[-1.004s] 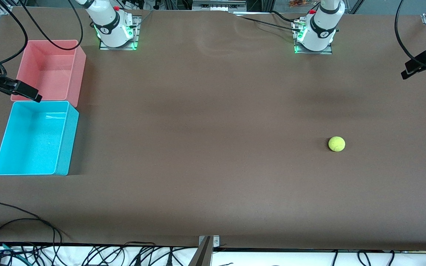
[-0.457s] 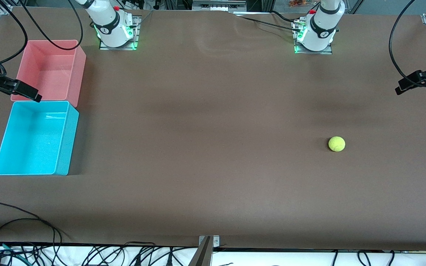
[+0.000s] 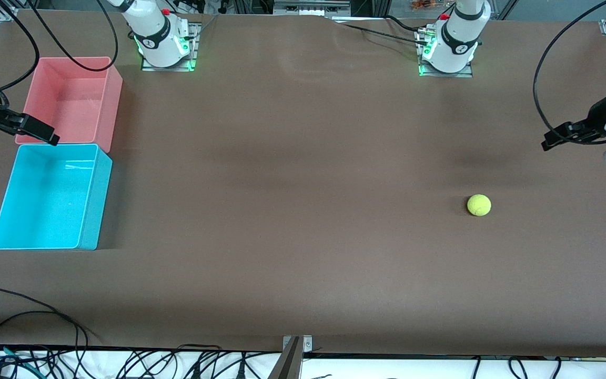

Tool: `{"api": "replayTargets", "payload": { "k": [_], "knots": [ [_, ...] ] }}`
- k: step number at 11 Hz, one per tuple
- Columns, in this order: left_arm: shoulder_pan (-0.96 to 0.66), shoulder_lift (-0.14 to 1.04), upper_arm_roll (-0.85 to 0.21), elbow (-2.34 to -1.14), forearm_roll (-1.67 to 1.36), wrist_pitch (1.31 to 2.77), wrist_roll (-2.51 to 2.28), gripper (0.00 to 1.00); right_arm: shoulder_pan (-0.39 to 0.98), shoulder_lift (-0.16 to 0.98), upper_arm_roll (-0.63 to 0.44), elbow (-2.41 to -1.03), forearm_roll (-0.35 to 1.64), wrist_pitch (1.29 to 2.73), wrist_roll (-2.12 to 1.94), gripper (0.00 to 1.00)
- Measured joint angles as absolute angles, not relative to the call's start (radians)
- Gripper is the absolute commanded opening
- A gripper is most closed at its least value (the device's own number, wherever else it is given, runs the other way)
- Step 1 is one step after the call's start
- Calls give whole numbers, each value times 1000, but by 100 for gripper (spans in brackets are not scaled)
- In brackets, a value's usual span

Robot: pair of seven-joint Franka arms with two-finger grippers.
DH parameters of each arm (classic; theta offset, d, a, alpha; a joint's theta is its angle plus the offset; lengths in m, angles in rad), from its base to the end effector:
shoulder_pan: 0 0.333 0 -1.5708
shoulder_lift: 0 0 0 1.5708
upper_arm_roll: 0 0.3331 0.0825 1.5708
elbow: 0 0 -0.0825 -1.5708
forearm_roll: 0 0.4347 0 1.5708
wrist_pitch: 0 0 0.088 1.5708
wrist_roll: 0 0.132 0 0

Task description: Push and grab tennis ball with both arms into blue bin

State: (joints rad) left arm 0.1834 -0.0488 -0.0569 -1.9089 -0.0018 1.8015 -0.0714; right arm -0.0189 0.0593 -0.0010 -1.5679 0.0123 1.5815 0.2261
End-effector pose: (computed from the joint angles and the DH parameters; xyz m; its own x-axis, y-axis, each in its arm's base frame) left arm 0.5818 0.0734 0.4878 0.9787 0.1970 -0.0584 0.1971 -0.9804 -0.0052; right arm 0.6225 -0.0108 0.5826 0.9687 -0.2436 -0.0473 -0.2440 -0.9698 -0.0017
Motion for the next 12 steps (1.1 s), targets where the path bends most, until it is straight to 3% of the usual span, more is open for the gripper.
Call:
{"api": "replayTargets", "payload": {
  "k": [1, 2, 3, 5, 8, 12],
  "knots": [
    [183, -50, -57, -1961, -2, 1853, -71, 100, -19, 59, -1, -1568, 12, 1581, 226, 100],
    [183, -50, -57, -2015, -2, 1908, -71, 89, -19, 59, -1, -1568, 12, 1581, 226, 100],
    [183, -51, -57, -2057, -2, 1950, -71, 76, -19, 59, -1, -1568, 12, 1581, 226, 100],
    [183, -56, -57, -2127, -2, 2027, -71, 39, -19, 60, -1, -1568, 12, 1581, 226, 100],
    [183, -60, -57, -2189, -2, 2099, -71, 0, -19, 62, -1, -1568, 12, 1581, 227, 100],
    [183, -64, -59, -2202, -2, 2103, -27, 0, -19, 62, -1, -1568, 12, 1581, 228, 100]
  ]
}}
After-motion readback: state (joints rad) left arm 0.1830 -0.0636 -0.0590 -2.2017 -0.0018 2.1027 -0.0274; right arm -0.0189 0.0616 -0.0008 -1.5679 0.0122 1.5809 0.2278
